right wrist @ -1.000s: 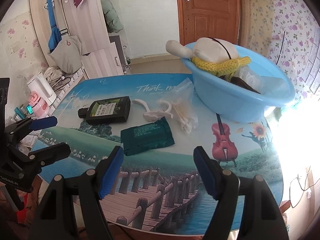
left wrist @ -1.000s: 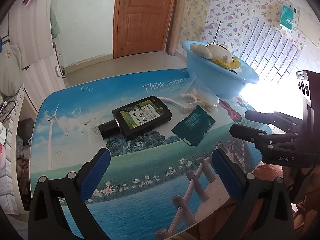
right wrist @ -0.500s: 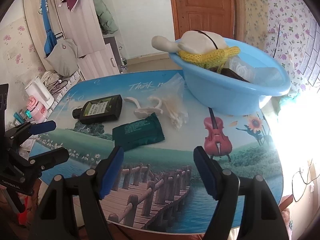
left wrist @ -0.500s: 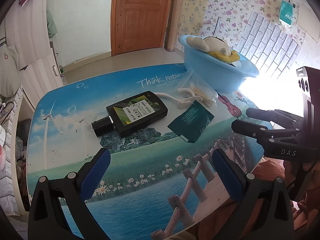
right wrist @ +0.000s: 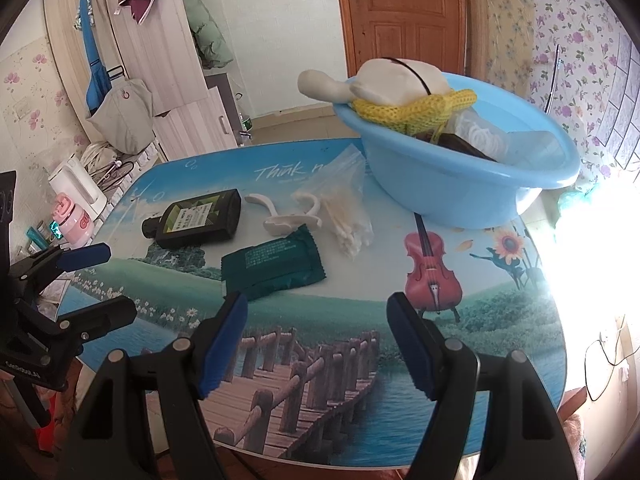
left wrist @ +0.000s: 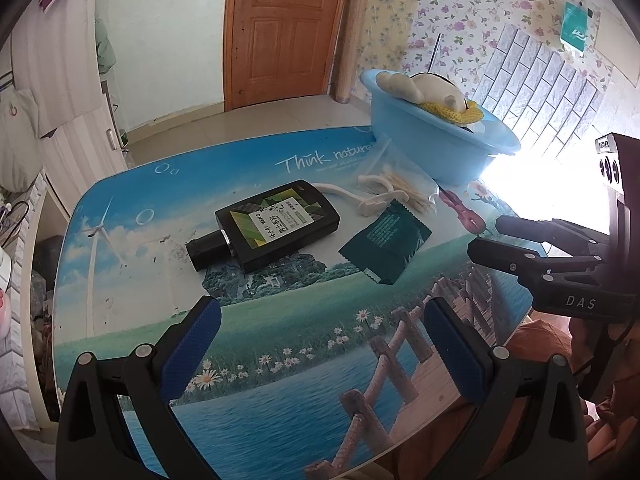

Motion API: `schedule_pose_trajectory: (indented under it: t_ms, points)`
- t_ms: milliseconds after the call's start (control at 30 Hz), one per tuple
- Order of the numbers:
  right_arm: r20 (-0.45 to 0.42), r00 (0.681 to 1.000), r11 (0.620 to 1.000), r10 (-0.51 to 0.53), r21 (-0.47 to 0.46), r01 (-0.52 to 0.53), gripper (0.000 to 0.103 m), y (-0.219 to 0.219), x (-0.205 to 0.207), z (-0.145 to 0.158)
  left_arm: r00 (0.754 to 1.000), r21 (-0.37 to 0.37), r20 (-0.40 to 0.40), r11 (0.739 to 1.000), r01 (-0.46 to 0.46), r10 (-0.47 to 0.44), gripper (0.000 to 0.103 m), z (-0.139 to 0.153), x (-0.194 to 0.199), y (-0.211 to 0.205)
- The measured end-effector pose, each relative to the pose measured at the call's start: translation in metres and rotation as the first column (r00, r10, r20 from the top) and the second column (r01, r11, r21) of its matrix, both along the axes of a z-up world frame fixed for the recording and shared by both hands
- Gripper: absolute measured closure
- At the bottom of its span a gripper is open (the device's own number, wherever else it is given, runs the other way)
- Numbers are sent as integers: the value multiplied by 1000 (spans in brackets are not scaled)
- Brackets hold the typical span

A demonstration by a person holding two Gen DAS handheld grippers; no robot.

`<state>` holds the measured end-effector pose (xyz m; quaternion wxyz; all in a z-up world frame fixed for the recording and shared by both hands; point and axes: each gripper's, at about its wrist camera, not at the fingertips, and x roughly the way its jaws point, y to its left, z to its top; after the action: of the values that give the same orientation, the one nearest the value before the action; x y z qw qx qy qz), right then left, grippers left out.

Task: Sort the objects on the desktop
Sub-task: 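Move both grippers back over the table toward the black bottle and green packet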

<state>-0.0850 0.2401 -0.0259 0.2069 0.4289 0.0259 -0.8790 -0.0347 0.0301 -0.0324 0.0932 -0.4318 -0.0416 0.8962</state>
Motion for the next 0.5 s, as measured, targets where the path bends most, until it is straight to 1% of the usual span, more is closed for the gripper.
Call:
schedule_pose_trajectory:
  t_ms: [500]
  points:
    - [22, 1000, 1000, -2, 15, 1, 31, -3, -4, -9, 999, 19, 34, 999, -31, 30, 1, -17, -4, -14]
